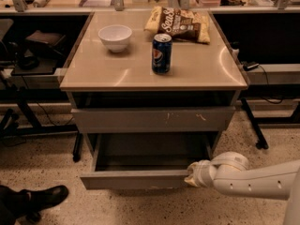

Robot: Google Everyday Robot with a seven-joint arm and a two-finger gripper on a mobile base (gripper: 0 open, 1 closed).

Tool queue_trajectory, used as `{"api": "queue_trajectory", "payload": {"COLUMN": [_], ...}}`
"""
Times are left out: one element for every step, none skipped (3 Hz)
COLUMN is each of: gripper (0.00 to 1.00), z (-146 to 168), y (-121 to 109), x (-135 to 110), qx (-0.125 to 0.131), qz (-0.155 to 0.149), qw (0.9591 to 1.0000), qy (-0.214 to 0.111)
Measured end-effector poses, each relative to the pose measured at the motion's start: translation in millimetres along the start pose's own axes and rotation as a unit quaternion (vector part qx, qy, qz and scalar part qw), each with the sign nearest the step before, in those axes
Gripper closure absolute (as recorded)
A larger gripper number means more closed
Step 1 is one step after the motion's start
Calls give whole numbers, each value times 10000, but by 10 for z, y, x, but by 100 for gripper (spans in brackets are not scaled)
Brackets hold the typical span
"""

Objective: Open middle drawer

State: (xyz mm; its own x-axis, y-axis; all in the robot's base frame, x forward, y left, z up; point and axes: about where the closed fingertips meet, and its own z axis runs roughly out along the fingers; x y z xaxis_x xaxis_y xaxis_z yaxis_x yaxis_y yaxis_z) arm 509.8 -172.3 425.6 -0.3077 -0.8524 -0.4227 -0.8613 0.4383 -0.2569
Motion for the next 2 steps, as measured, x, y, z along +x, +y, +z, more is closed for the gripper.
{"api": "queue_trajectory", "payload": {"gripper": [100,100], "z": [-16,-119], "y": [-5,118], "x": [-8,97], "qx": [0,38], "qz": [0,-98], "qw": [10000,9994], "qy": [0,-342]}}
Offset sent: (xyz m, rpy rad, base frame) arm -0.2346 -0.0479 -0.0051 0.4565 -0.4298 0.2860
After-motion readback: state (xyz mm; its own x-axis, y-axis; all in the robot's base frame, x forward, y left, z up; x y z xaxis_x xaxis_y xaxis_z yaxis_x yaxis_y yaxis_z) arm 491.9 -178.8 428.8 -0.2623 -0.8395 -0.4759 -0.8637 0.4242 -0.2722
